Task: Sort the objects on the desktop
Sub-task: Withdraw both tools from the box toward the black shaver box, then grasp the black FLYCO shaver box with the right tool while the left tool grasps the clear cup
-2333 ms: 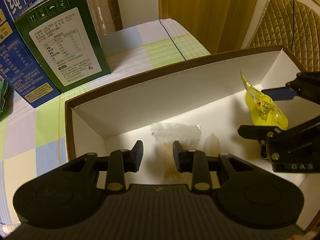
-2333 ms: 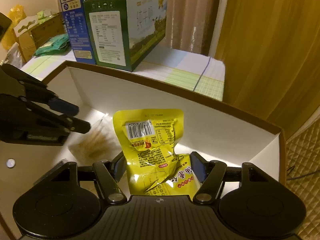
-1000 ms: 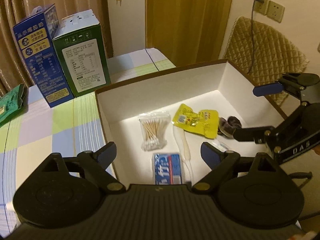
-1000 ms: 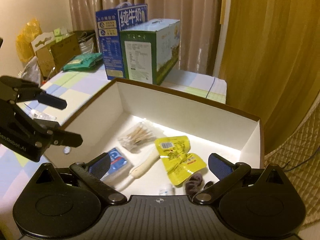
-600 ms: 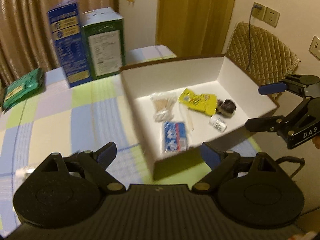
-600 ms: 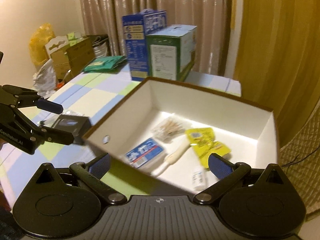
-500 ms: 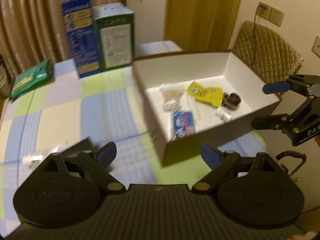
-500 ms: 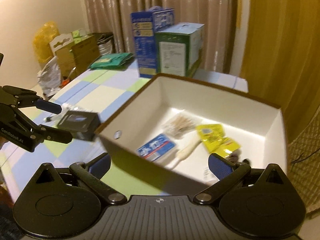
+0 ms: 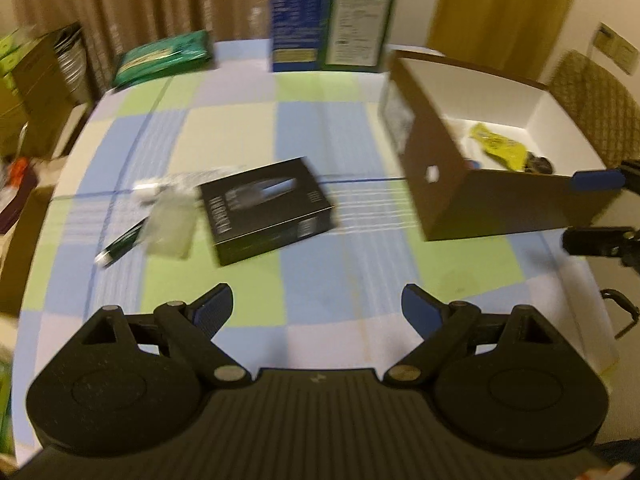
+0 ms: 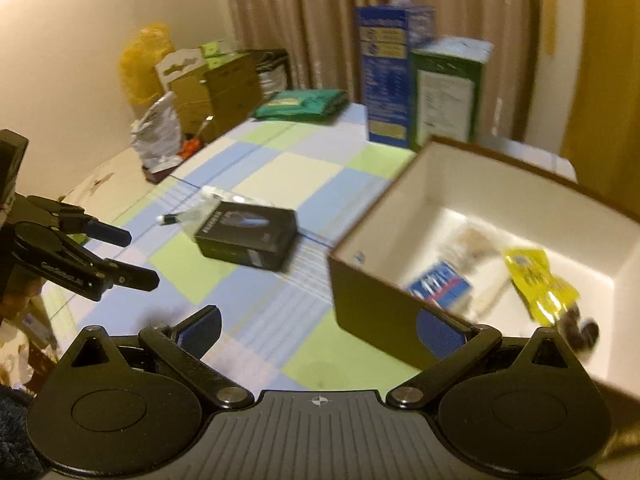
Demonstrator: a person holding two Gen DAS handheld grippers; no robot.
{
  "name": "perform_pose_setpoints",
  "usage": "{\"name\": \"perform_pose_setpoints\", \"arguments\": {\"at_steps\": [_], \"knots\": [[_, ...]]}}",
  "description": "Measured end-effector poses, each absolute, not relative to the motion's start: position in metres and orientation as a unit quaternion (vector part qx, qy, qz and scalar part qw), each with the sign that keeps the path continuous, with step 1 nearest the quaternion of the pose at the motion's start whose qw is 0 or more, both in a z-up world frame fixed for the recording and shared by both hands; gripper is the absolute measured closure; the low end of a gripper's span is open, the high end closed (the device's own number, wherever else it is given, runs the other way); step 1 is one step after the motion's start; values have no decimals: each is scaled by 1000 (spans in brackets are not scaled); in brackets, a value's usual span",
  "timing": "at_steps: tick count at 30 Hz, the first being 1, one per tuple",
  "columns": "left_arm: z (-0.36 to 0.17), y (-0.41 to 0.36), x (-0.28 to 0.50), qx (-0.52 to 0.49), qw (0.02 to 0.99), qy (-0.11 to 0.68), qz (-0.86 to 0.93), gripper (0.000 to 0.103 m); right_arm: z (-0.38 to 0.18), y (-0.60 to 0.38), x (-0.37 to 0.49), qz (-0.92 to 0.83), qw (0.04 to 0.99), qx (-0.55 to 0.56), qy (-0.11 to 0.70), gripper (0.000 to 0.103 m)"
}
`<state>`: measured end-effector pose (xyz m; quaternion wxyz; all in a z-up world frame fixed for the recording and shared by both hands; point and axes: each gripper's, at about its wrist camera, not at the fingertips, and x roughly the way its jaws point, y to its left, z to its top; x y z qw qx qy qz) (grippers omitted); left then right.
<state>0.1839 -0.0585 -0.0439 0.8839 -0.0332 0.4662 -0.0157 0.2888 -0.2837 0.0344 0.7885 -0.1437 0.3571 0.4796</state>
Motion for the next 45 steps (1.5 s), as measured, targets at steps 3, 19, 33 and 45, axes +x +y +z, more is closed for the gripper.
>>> {"name": "perform_pose_setpoints", "arguments": {"at_steps": [3,19,33,45], "knots": [[-44,-38,178,-43,884,465,10,14,35,-263,287,501,778,-159,343,2],[-59,49,164,-71,873,470,109,14,-9,-122,304,607,666,-294,319,2],[-85,100,167,-92,850,495,153,14,-100,-20,347,642,513,-469,323,2],[-96,107,175,-97,843,507,154,14,-115,-16,326,598,523,-483,368,22]]}}
